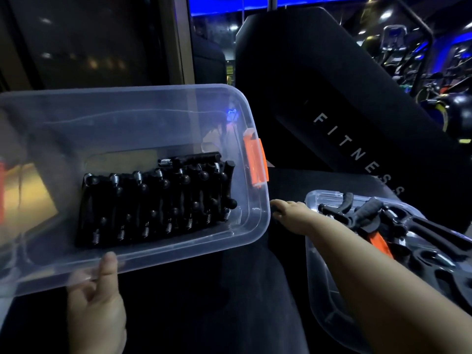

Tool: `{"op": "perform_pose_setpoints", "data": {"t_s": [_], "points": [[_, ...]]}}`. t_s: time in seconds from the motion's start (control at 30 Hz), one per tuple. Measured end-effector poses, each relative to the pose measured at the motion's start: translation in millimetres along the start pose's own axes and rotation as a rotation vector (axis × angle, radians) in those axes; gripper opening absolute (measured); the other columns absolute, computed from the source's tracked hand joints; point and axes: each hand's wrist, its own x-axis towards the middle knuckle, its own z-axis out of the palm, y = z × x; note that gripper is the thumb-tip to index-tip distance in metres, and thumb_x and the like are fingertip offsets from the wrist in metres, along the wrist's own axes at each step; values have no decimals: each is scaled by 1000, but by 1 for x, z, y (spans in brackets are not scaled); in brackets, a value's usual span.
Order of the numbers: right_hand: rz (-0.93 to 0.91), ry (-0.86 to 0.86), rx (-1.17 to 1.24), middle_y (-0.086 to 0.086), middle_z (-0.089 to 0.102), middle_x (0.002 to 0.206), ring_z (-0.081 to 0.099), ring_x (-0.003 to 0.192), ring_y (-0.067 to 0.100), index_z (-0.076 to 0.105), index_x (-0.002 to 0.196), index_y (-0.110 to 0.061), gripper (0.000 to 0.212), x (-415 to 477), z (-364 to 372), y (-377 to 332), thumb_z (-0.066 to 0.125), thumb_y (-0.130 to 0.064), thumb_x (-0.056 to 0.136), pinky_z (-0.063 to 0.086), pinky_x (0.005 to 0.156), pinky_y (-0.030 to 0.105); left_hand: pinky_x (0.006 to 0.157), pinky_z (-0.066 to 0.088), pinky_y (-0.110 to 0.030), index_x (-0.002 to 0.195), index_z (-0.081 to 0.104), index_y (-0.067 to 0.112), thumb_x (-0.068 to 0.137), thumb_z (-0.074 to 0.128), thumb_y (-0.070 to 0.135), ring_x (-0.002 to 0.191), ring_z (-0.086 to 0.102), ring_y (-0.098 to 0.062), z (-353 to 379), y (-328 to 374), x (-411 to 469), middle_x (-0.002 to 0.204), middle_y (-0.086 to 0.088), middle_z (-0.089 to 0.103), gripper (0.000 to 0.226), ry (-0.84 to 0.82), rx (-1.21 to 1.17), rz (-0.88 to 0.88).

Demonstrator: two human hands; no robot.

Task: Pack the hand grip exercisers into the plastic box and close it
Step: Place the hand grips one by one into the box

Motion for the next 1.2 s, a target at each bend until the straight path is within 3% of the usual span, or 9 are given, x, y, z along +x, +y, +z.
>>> {"op": "perform_pose_setpoints", "data": {"t_s": [0.1, 0.2, 0.37, 0.5, 0.6, 0.7, 0.9, 1.07, 1.2], "points": [[-21, -20, -30, 8, 42, 146, 33, 134, 33, 29, 144, -41, 47, 5, 2, -2, 33, -42, 97, 28, 111, 46, 84, 38, -32, 75, 42, 31, 75, 55, 66, 71, 51, 2, -4, -4, 2, 64, 14, 62, 37, -15, 42, 5], [-19, -34, -55, 6, 36, 148, 26, 137, 33, 28, 145, -43, 47, 5, 2, -6, 32, -44, 99, 26, 113, 46, 86, 36, -35, 74, 42, 31, 72, 55, 74, 73, 49, -2, -7, -4, -1, 71, 14, 57, 45, -12, 95, 31], [-21, -1, -115, 3, 34, 148, 25, 136, 31, 29, 144, -46, 46, -3, 5, -11, 31, -51, 98, 28, 110, 46, 69, 36, -22, 74, 43, 28, 61, 46, 77, 69, 48, -2, -8, 5, -6, 74, 9, 54, 50, -16, 143, 49], [-30, 20, -132, 2, 37, 146, 28, 134, 29, 31, 142, -45, 45, -9, 5, -13, 31, -52, 98, 31, 106, 45, 66, 32, -14, 72, 41, 27, 59, 43, 75, 68, 48, -7, -9, 7, -7, 75, 10, 56, 50, -18, 162, 75], [-29, 48, -114, 2, 43, 142, 32, 132, 28, 39, 139, -40, 42, -12, 2, -14, 32, -49, 98, 33, 103, 44, 66, 33, -14, 72, 38, 26, 60, 44, 73, 68, 48, -11, -7, 7, -8, 76, 10, 57, 49, -19, 156, 99], [-30, 71, -109, 2, 46, 138, 36, 129, 28, 44, 135, -36, 42, -15, 1, -11, 34, -52, 97, 35, 101, 42, 72, 34, -26, 73, 40, 26, 60, 44, 74, 71, 47, -16, -6, 3, -7, 74, 10, 55, 50, -15, 145, 116], [-32, 97, -33, 4, 52, 122, 43, 120, 27, 55, 121, -29, 42, -18, -2, -4, 48, -57, 91, 40, 93, 37, 86, 30, -29, 75, 41, 24, 60, 46, 74, 74, 49, -1, -6, 3, -5, 78, 14, 55, 52, -41, 125, 89], [-47, 135, 6, 0, 49, 101, 49, 110, 25, 60, 105, -25, 35, -18, -1, 1, 59, -55, 86, 41, 81, 31, 81, 29, -27, 74, 40, 22, 65, 47, 69, 72, 48, -10, -5, 7, -9, 75, 9, 54, 48, -45, 139, 101], [-50, 137, -29, 2, 51, 103, 50, 108, 25, 63, 103, -24, 42, -20, -2, 0, 62, -60, 80, 44, 82, 31, 77, 29, -26, 77, 43, 20, 64, 46, 70, 69, 48, -9, -6, 6, -9, 72, 9, 53, 51, -44, 139, 120]]}}
